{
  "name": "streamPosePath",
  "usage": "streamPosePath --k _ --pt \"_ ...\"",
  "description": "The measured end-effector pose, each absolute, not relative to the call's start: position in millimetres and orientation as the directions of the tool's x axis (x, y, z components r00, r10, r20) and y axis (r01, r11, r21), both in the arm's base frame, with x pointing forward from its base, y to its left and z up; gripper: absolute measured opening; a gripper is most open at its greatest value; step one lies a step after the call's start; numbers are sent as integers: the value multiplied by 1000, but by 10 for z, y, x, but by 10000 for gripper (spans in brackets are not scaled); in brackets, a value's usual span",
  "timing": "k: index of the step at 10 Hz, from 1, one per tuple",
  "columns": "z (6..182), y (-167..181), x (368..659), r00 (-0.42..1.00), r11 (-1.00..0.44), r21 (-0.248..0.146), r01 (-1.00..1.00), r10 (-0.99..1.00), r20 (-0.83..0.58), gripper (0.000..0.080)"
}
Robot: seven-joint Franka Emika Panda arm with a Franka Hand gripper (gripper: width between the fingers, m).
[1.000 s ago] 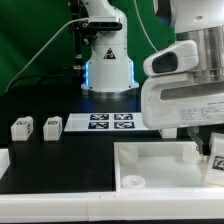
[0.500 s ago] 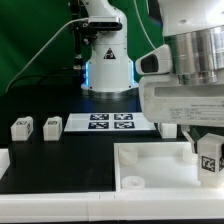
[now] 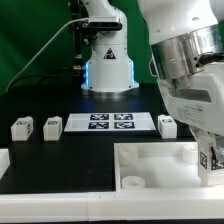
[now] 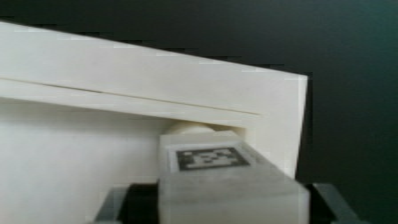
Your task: Assemble one leg
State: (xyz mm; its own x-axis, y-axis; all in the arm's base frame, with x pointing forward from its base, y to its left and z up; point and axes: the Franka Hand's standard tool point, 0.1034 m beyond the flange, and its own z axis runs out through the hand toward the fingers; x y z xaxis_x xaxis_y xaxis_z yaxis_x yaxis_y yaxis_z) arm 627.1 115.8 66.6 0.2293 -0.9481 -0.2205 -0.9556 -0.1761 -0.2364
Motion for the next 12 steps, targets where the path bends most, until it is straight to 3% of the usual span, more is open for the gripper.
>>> streamPosePath --k 2,3,4,5,6,9,11,12 --pt "661 1158 6269 236 -183 -237 -954 -947 -219 581" --pt "656 1143 6264 419 -372 -260 -891 -894 -157 581" --pt "658 1152 6258 557 -519 -254 -816 -824 -106 635" --pt "681 1201 6254 649 -621 -223 -751 -757 -78 646" --pt "698 1224 6268 740 -718 -217 -662 -671 -39 646" --pt "685 1191 6267 897 -879 -214 -426 -441 25 648" --pt "675 1228 6275 985 -985 -130 -117 -132 108 648" --pt "672 1211 6278 987 -987 -129 -97 -111 112 648"
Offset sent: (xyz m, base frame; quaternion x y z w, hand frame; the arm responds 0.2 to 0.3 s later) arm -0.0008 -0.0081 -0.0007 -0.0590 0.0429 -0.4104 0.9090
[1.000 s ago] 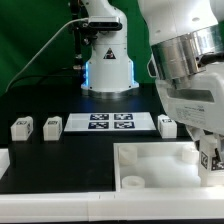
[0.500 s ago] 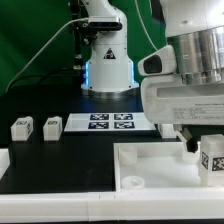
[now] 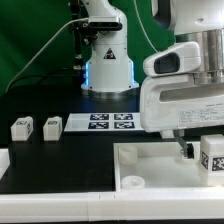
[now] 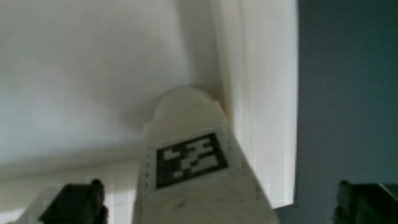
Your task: Assemble one leg
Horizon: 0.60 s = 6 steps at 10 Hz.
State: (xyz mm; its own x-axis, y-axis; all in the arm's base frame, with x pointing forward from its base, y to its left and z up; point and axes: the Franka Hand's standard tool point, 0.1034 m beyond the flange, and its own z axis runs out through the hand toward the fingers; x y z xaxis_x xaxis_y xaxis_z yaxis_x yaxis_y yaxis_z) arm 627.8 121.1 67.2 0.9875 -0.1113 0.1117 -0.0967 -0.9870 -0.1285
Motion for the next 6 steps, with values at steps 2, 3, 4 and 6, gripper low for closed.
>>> streamPosePath --k 2,3,4,6 --pt "671 1212 6278 986 -985 -131 -114 -129 109 526" --pt "670 1221 6276 971 -968 -144 -205 -220 95 390" --pt "664 1207 6272 943 -938 -156 -310 -325 77 390" --pt "665 1189 6276 868 -861 -167 -481 -494 48 298"
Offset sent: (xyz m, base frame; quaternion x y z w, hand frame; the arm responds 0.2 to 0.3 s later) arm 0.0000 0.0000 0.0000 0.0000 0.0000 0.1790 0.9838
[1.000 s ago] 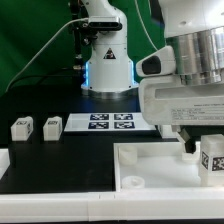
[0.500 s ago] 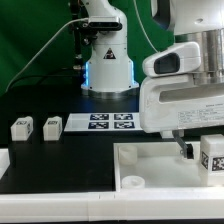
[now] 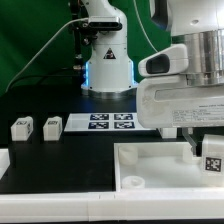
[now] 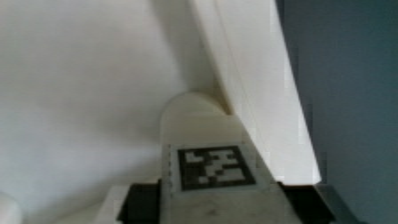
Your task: Assemble one leg
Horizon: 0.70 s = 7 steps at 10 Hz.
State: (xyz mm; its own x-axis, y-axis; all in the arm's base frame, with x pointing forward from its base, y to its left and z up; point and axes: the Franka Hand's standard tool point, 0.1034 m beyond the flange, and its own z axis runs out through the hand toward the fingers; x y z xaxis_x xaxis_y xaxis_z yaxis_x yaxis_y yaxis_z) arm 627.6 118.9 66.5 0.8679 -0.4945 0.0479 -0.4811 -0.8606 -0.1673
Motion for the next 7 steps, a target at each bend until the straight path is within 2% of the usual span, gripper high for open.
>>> streamPosePath --k 1,3,5,7 --pt "664 1189 6276 835 -826 -172 -537 -550 36 298" --pt "658 1188 6275 679 -664 -190 -723 -734 -22 298" --pt "651 1196 6272 455 -431 -195 -881 -885 -102 298" --pt "643 1203 6281 211 -179 -180 -967 -961 -179 300"
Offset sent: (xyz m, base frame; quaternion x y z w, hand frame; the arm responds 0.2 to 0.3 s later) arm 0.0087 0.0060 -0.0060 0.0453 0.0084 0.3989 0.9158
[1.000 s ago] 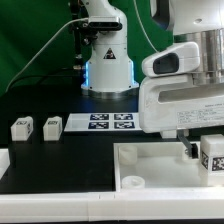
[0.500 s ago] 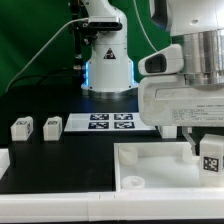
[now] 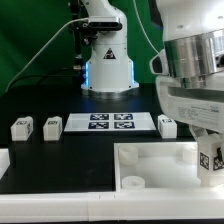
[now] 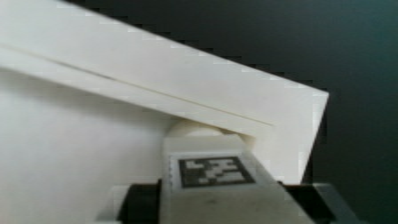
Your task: Assemble one leg
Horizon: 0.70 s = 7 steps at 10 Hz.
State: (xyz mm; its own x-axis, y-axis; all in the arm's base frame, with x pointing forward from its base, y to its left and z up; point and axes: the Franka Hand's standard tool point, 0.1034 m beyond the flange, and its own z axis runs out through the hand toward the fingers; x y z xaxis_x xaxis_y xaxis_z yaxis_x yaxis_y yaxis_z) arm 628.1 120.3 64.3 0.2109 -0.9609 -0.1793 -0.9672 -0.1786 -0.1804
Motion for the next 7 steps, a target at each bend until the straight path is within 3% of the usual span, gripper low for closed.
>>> streamPosePath --k 3,4,5,6,7 --pt "636 1228 6290 -127 161 -112 -981 -957 -262 299" --pt "635 1233 6288 -157 190 -104 -976 -951 -265 299" --pt "634 1232 6287 -156 189 -104 -976 -951 -265 374" --pt "634 1234 6286 -154 187 -105 -977 -952 -265 374" --pt "633 1234 6286 -153 186 -105 -977 -952 -265 506"
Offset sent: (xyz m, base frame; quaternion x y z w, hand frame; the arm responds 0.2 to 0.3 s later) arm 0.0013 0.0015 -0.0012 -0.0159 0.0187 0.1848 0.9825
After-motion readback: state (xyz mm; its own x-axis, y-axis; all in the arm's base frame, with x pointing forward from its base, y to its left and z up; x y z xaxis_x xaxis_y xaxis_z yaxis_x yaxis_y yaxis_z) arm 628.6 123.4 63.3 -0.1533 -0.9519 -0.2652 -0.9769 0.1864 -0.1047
